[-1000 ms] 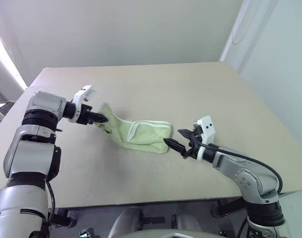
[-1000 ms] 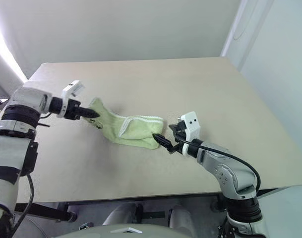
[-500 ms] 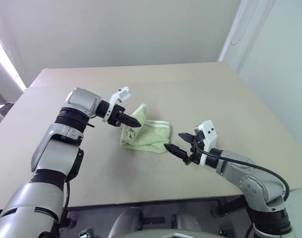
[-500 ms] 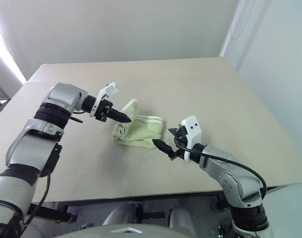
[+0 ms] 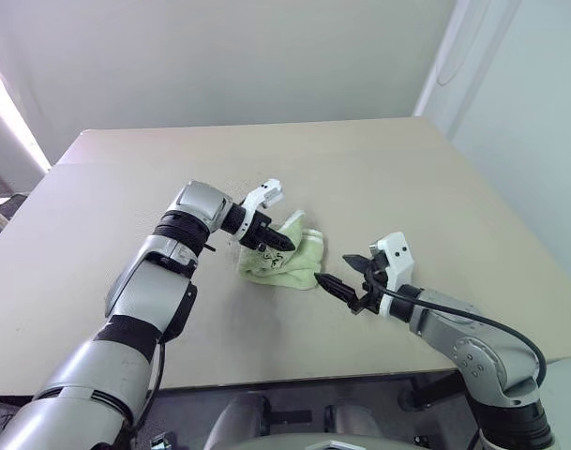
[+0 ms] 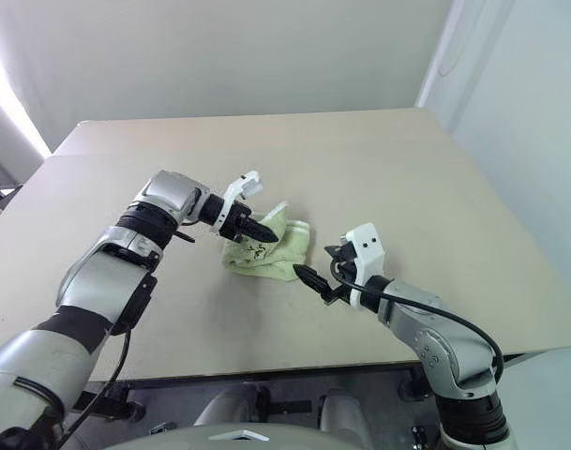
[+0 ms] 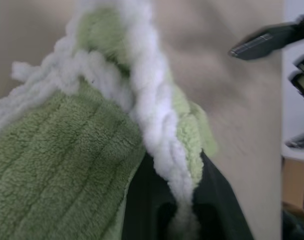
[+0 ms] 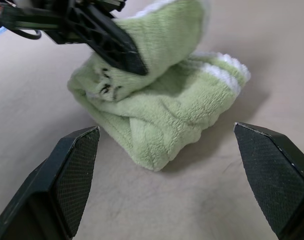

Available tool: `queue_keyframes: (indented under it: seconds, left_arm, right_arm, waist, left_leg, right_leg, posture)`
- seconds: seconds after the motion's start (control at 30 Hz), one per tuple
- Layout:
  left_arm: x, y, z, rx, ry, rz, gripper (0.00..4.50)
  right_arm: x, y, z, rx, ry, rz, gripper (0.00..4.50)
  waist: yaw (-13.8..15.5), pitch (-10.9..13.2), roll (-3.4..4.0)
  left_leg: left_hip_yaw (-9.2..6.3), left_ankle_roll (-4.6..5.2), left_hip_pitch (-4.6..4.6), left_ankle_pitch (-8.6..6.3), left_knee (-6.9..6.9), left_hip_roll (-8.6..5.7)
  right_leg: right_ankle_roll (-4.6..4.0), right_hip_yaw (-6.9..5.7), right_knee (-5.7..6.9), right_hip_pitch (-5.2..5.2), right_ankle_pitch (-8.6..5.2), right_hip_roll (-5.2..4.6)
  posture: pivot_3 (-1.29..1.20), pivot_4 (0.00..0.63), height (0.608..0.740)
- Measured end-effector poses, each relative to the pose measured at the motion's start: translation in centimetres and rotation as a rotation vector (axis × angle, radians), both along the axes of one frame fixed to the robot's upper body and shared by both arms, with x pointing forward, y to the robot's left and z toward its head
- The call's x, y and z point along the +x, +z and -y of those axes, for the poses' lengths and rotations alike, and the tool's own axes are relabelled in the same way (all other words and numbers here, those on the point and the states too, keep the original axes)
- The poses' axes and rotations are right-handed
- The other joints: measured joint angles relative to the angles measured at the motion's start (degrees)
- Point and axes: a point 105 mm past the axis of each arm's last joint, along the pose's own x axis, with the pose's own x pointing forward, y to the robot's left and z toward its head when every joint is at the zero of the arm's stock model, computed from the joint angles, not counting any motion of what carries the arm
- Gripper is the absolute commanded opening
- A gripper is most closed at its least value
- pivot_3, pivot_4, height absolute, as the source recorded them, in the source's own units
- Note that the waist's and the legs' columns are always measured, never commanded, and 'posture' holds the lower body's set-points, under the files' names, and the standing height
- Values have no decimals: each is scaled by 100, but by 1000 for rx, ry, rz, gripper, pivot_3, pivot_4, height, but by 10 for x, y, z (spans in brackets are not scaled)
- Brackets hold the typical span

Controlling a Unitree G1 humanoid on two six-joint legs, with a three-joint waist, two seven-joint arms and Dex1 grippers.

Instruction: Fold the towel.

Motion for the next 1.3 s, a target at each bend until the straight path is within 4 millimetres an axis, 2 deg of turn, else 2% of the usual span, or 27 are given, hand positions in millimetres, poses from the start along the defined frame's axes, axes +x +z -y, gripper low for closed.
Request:
queue_keyframes:
  seconds: [0.3,0.47,0.57,0.67,0.77,0.83,0.9,1.0,1.1,1.2,1.3]
  left_arm:
    - [-1,11,15,-111,24,-40,4400]
    - [2,46,20,-277,33,-58,4458]
    - [5,66,14,-366,45,-54,4458]
    - [14,92,-3,-437,99,-1,4458]
    - [26,100,-24,-409,177,94,4458]
    - [34,93,-42,-346,237,154,4458]
    - [39,77,-62,-252,284,218,4458]
    - [42,49,-87,-118,324,272,4458]
    - [42,31,-102,-46,344,311,4458]
    - [40,16,-105,20,315,348,4458]
    - [34,-2,-104,54,289,347,4458]
  right_arm:
    - [-1,-1,-3,-10,8,1,4500]
    - [0,-2,-3,-16,7,2,4500]
    - [3,-2,-1,-17,-9,8,4500]
    - [13,9,3,16,-57,43,4500]
    - [25,31,3,65,-86,113,4500]
    - [34,47,-2,110,-90,156,4500]
    - [43,60,-10,140,-82,185,4500]
    - [56,68,-22,162,-66,197,4500]
    - [75,66,-40,132,-47,194,4500]
    - [90,55,-55,84,-40,171,4500]
    - [97,39,-66,76,-22,117,4500]
  waist:
    - [-10,1,-2]
    - [-16,1,-2]
    - [-31,1,-2]
    - [-45,1,-1]
    - [-39,1,0]
    - [-41,1,0]
    - [-40,0,0]
    - [-33,0,0]
    - [-27,0,0]
    - [-20,-1,-1]
    - [-31,-1,-1]
  left_leg:
    - [0,0,3,0,6,0]
    - [0,-1,3,0,10,0]
    - [-1,-1,4,0,11,0]
    - [-2,-1,7,-1,11,1]
    - [-2,-2,21,-1,10,1]
    - [-2,-4,27,-3,9,1]
    - [0,-8,44,-5,1,0]
    - [2,-9,49,-5,-5,0]
    - [6,-8,49,-3,-5,-2]
    - [8,-8,50,-2,-6,-3]
    - [9,-5,50,1,-8,-3]
  right_leg:
    - [1,-1,8,2,1,0]
    - [1,-1,11,2,1,1]
    - [1,0,13,1,1,2]
    - [1,1,19,-1,1,3]
    - [1,2,19,12,1,3]
    - [0,5,20,14,2,4]
    - [-2,13,20,16,2,5]
    - [-3,16,19,7,2,7]
    - [-3,24,20,1,3,9]
    - [-3,26,20,1,3,11]
    - [-2,32,24,-3,4,14]
  posture:
    - [0,0,692]
    - [0,0,692]
    - [0,0,692]
    - [0,0,692]
    - [0,0,692]
    - [0,0,692]
    - [0,0,692]
    - [0,0,692]
    - [0,0,692]
    - [0,0,692]
    - [0,0,692]
